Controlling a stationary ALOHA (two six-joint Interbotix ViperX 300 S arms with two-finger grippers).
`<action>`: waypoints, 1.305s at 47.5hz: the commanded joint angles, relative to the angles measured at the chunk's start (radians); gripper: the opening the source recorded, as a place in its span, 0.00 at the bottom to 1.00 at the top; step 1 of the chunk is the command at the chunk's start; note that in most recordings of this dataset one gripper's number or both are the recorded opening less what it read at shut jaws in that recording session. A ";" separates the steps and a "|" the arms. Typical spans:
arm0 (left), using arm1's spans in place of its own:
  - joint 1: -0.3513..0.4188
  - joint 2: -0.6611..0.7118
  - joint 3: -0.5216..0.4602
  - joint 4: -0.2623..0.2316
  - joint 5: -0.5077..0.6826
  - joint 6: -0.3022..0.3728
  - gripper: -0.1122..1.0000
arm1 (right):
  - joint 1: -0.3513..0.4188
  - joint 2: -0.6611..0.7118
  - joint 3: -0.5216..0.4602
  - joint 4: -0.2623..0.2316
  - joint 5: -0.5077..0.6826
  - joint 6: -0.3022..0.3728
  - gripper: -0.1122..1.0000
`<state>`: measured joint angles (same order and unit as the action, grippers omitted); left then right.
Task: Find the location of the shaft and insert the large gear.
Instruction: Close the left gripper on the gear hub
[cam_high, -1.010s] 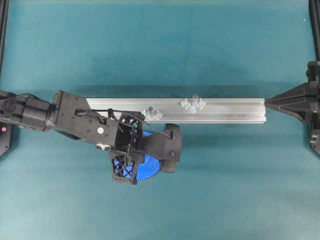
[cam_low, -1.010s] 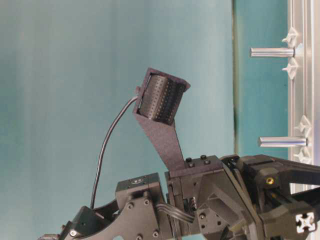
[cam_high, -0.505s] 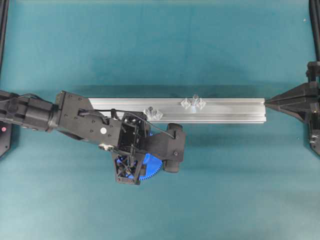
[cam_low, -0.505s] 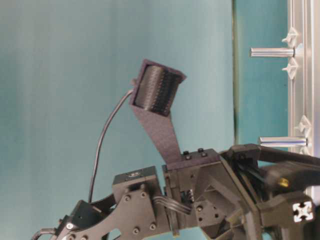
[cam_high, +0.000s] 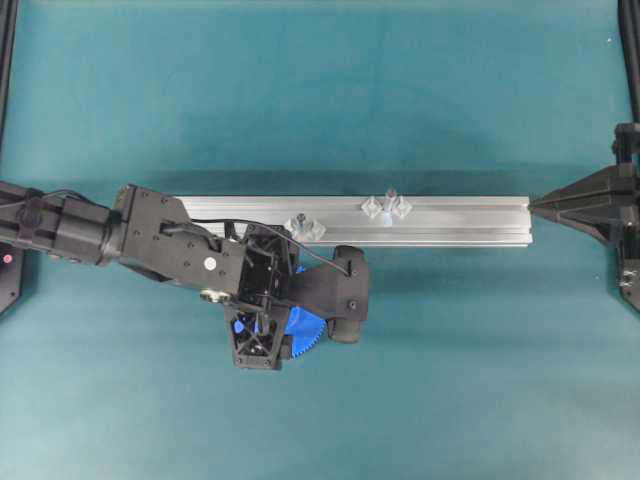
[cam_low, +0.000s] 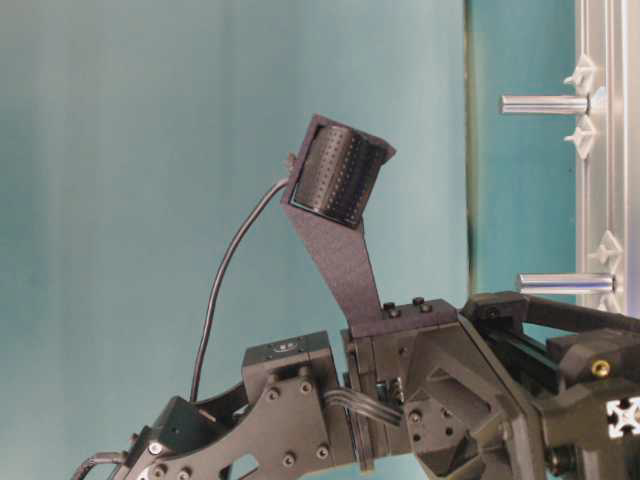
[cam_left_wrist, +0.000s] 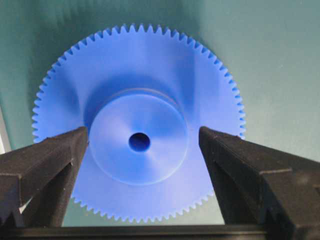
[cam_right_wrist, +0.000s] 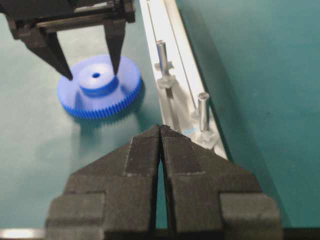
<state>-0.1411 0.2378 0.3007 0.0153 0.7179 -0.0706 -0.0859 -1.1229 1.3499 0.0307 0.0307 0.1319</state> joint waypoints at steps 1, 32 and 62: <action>-0.005 -0.014 -0.020 0.003 -0.002 -0.003 0.94 | -0.005 0.006 -0.009 0.000 -0.009 0.011 0.12; -0.002 0.003 -0.014 0.005 -0.003 0.000 0.94 | -0.006 -0.012 -0.002 0.000 -0.009 0.012 0.12; 0.008 0.018 0.005 0.006 -0.014 -0.006 0.94 | -0.006 -0.017 0.003 0.000 -0.009 0.012 0.12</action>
<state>-0.1350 0.2730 0.3099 0.0184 0.7087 -0.0752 -0.0890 -1.1459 1.3622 0.0307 0.0307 0.1335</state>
